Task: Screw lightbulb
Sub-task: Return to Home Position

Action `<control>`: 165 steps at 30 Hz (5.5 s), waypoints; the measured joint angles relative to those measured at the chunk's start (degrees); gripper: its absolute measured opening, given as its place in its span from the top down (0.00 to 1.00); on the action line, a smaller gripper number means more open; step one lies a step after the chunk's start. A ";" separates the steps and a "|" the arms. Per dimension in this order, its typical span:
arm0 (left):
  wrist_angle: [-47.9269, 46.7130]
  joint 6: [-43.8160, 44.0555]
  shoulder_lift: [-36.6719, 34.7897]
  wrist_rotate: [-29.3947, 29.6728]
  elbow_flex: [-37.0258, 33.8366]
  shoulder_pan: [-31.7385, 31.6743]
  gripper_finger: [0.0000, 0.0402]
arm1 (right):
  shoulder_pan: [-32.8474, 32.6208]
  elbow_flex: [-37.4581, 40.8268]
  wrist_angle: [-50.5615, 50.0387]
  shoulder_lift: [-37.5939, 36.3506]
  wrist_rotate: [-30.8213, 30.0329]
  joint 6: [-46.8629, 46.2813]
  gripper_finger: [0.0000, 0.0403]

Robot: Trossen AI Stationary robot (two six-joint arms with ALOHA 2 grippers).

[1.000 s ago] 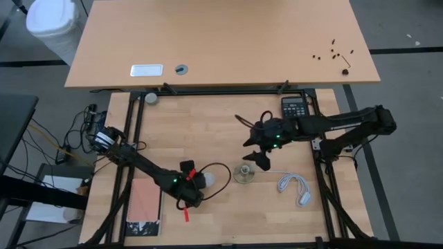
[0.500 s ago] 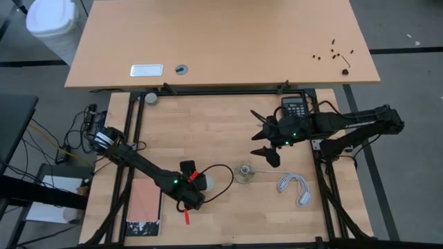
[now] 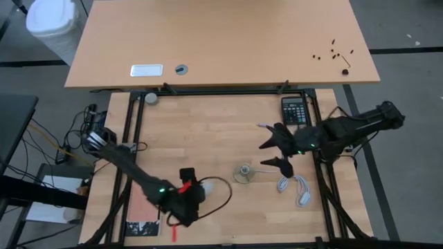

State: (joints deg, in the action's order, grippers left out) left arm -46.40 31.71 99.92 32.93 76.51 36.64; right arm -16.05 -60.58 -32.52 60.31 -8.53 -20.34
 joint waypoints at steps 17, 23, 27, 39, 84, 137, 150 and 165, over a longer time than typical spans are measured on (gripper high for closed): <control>1.05 3.10 -8.06 16.76 -1.07 11.88 0.46 | -20.82 12.39 14.46 -12.55 -4.78 4.99 0.28; 5.59 3.47 -8.06 16.27 -5.17 12.25 0.46 | -24.11 14.80 17.21 -15.45 -4.92 5.49 0.29; 8.60 3.52 -8.06 15.55 -7.31 12.25 0.46 | -25.58 16.01 17.10 -16.83 -4.91 8.10 0.28; 15.60 4.80 -8.47 14.32 -12.70 12.25 0.46 | -27.17 22.65 19.88 -21.06 -5.58 9.86 0.28; 124.81 -15.34 -8.52 3.96 -60.22 12.11 0.46 | -27.45 52.26 44.10 -36.48 -0.73 -1.19 0.28; 103.37 -42.63 -42.45 -12.21 -75.84 12.14 0.46 | -27.43 52.24 48.30 -32.08 -0.77 0.98 0.28; 65.40 -36.73 -66.23 -14.21 -76.07 12.11 0.46 | -27.41 52.24 48.35 -32.08 -0.77 0.98 0.28; 69.30 -36.55 -71.36 -13.97 -76.07 12.11 0.46 | -27.42 52.24 48.49 -32.08 -0.77 0.98 0.28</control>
State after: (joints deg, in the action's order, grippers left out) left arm 22.90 -4.84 28.56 18.96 0.45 48.75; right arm -43.47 -8.34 15.97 28.23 -9.30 -19.35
